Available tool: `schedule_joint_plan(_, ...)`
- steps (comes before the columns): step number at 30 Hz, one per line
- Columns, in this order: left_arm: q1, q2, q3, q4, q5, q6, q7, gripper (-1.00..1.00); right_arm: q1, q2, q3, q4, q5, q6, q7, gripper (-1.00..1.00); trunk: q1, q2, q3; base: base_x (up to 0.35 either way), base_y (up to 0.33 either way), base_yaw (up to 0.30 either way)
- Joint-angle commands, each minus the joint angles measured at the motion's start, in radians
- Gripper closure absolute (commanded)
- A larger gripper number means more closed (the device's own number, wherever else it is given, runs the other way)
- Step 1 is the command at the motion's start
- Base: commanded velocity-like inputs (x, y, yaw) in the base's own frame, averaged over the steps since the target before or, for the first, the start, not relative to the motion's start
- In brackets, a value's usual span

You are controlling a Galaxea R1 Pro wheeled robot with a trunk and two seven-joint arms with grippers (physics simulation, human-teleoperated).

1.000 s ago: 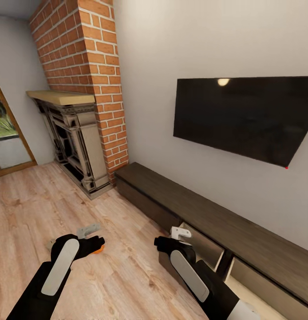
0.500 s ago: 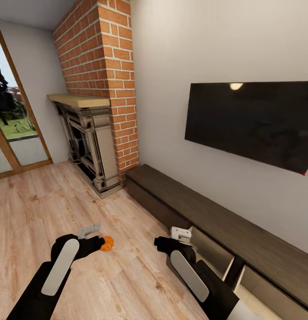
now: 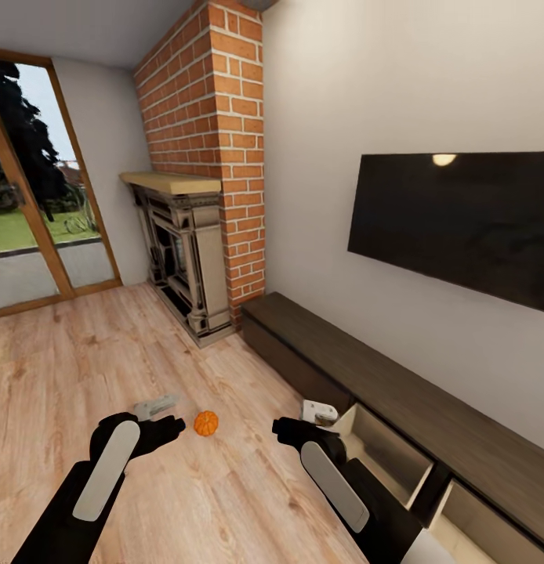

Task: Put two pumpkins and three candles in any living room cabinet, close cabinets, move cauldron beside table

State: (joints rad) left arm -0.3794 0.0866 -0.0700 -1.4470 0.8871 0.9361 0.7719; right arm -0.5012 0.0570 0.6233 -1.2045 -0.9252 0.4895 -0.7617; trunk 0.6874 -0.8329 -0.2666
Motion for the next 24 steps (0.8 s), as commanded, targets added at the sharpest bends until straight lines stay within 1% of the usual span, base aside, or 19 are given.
schedule_joint_plan(1,-0.001,0.000,-0.002,-0.001,0.009,0.001,0.010,-1.00,-0.001,0.000,0.001,-0.001,-0.006,0.003,-0.007,-1.00,0.000,-0.001,0.000,-0.002,0.000,0.178)
schedule_joint_plan(6,-0.001,-0.001,-0.002,-0.001,0.009,0.001,0.010,-1.00,-0.001,-0.001,0.001,-0.003,-0.006,0.006,-0.004,-1.00,0.019,-0.036,-0.010,-0.001,0.000,0.151)
schedule_joint_plan(16,-0.001,-0.004,-0.003,0.000,0.007,0.001,0.010,-1.00,-0.001,-0.002,0.000,-0.005,-0.006,0.007,0.002,-1.00,0.058,-0.106,-0.040,0.000,0.000,0.033)
schedule_joint_plan(24,-0.001,-0.007,-0.004,-0.001,0.009,0.001,0.010,-1.00,-0.001,0.000,0.001,-0.001,-0.007,0.012,-0.003,-1.00,0.088,-0.162,-0.065,0.000,0.000,0.240)
